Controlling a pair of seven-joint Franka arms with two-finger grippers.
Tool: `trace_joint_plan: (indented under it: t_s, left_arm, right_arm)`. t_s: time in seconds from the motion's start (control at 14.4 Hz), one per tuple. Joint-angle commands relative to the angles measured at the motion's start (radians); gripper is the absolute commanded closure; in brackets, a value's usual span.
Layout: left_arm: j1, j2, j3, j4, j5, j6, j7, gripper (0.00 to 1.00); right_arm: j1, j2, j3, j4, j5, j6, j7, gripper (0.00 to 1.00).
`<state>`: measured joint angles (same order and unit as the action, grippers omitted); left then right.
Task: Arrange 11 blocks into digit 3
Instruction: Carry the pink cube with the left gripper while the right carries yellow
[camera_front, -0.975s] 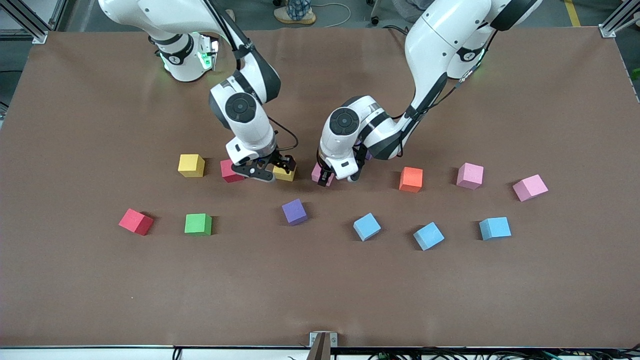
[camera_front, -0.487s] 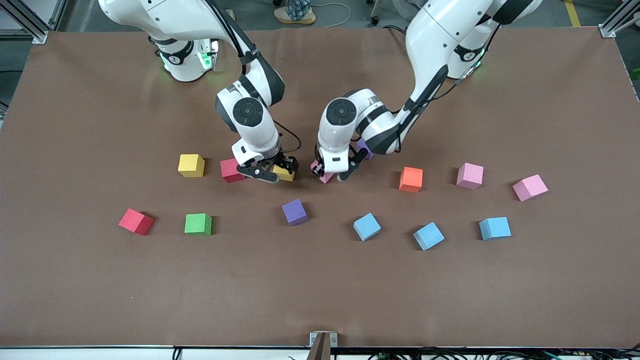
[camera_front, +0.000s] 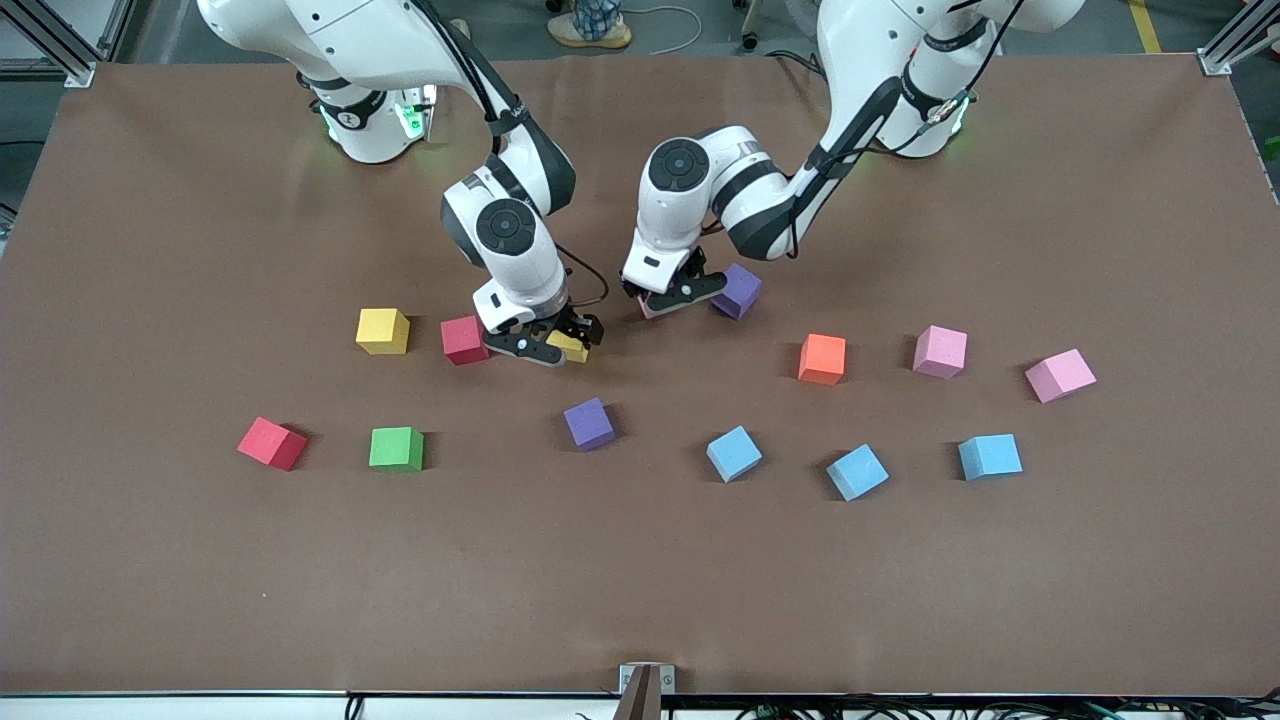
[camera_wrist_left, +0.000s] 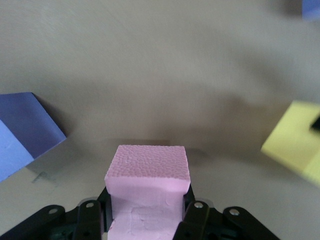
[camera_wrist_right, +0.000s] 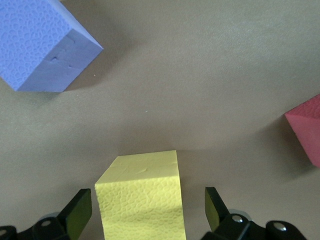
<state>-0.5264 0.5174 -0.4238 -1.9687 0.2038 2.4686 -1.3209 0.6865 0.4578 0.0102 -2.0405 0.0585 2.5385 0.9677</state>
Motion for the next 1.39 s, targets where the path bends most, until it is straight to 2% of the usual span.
trace_joint_plan:
  t_s: [0.0, 0.07, 0.14, 0.21, 0.28, 0.35, 0.56, 1.04, 1.32]
  left_arm:
    - [0.002, -0.017, -0.024, -0.036, 0.016, 0.000, 0.138, 0.66]
    - [0.002, -0.017, -0.026, -0.042, 0.016, 0.000, 0.200, 0.65]
    - [0.002, -0.016, -0.029, -0.045, 0.016, 0.000, 0.259, 0.65]
    - [0.000, -0.014, -0.029, -0.044, 0.016, 0.000, 0.293, 0.65]
    - [-0.004, -0.008, -0.029, -0.041, 0.016, -0.002, 0.307, 0.65]
    - [-0.024, 0.002, -0.029, -0.035, 0.014, 0.000, 0.307, 0.65]
    - [-0.053, 0.019, -0.027, -0.026, 0.014, 0.001, 0.295, 0.65]
    - [-0.064, 0.023, -0.013, -0.007, 0.014, -0.002, 0.212, 0.66]
    - [-0.066, 0.042, -0.004, 0.013, 0.016, -0.002, 0.201, 0.66]
  right_arm:
    - [0.018, -0.005, -0.010, -0.012, -0.002, 0.002, 0.026, 0.03]
    - [0.016, -0.005, -0.012, -0.015, -0.003, -0.001, 0.026, 0.15]
    - [0.013, -0.005, -0.012, -0.015, -0.002, -0.004, 0.026, 0.35]
    - [0.010, -0.007, -0.012, -0.015, -0.002, -0.023, 0.029, 0.65]
    - [0.007, -0.007, -0.013, -0.013, -0.002, -0.041, 0.060, 0.86]
    - [0.004, -0.011, -0.015, -0.013, -0.002, -0.061, 0.107, 0.99]
    - [-0.018, -0.024, -0.029, -0.015, -0.002, -0.115, 0.140, 1.00]
    - [-0.019, -0.070, -0.116, -0.039, -0.002, -0.129, 0.506, 1.00]
    - [-0.012, -0.161, -0.119, -0.119, 0.000, -0.118, 0.675, 1.00]
